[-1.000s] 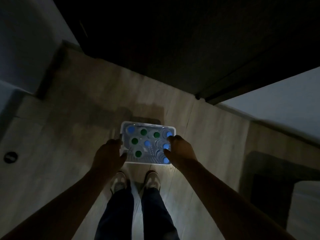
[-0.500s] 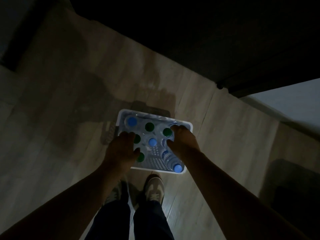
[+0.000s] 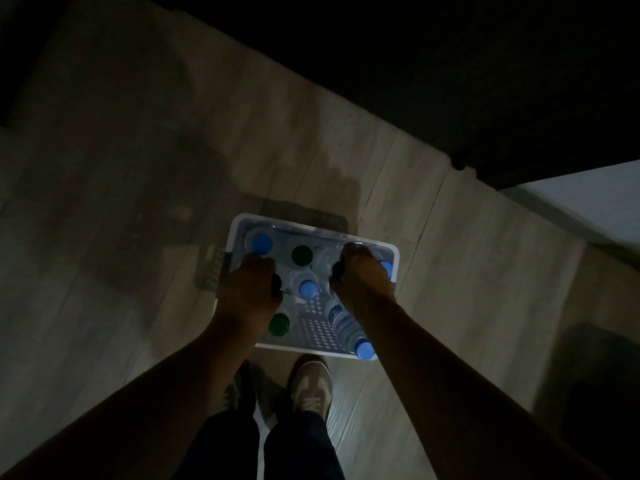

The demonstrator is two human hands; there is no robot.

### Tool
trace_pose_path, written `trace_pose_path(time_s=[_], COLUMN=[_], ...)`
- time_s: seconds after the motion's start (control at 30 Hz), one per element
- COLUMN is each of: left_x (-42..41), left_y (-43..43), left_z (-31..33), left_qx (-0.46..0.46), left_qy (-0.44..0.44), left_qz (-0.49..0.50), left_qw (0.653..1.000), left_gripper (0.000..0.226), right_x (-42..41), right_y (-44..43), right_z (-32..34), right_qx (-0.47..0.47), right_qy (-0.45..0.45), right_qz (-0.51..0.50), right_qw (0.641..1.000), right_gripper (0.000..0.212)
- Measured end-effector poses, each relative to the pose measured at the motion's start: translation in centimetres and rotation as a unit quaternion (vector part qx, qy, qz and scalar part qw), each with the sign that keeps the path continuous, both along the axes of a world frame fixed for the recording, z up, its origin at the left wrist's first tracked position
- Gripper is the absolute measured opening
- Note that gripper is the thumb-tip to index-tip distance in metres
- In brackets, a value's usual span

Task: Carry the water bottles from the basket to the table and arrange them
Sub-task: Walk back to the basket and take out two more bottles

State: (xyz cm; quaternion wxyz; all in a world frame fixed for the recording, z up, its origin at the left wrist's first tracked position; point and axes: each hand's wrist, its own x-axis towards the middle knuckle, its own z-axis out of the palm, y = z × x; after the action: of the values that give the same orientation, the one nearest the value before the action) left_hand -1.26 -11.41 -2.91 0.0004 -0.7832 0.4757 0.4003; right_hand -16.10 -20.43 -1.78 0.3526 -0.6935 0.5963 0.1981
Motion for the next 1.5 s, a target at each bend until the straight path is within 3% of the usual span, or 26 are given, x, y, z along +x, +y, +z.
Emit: trace_pose_path(time_s=[0.27,0.63,0.87,1.17,1.5], left_x=[-0.2,0.5,1.5,1.7,2.4], left_y=[-1.0,0.6,1.5,3.6,6.8], left_z=[-0.4,3.3,12.1,26.6,43.7], left_qx=[0.018,-0.007,-0.006,-0.058,-0.128], left_qy=[0.000,0.009,0.035,0.066,0.077], left_qz=[0.042,0.081,0.131,0.224,0.264], left_qw=[0.999,0.997,0.991,0.970,0.953], left_gripper=[0.030,0.029,0.040,0.033,0.029], right_x=[0.1,-0.9,-0.7,-0.9,-0.6], right_y=[0.5,1.4,2.6,5.9,8.7], right_z=[0.0,4.0,12.1,26.0,44.2], right_qx=[0.004,-0.018,-0.056,-0.062,-0.109], right_qy=[0.007,-0.004,-0.029,-0.064,-0.106], right_qz=[-0.011,-0.022,-0.071,-0.157,-0.124], right_qw=[1.000,1.000,0.995,0.983,0.981], right_gripper=[0.049,0.045,0.038,0.032,0.027])
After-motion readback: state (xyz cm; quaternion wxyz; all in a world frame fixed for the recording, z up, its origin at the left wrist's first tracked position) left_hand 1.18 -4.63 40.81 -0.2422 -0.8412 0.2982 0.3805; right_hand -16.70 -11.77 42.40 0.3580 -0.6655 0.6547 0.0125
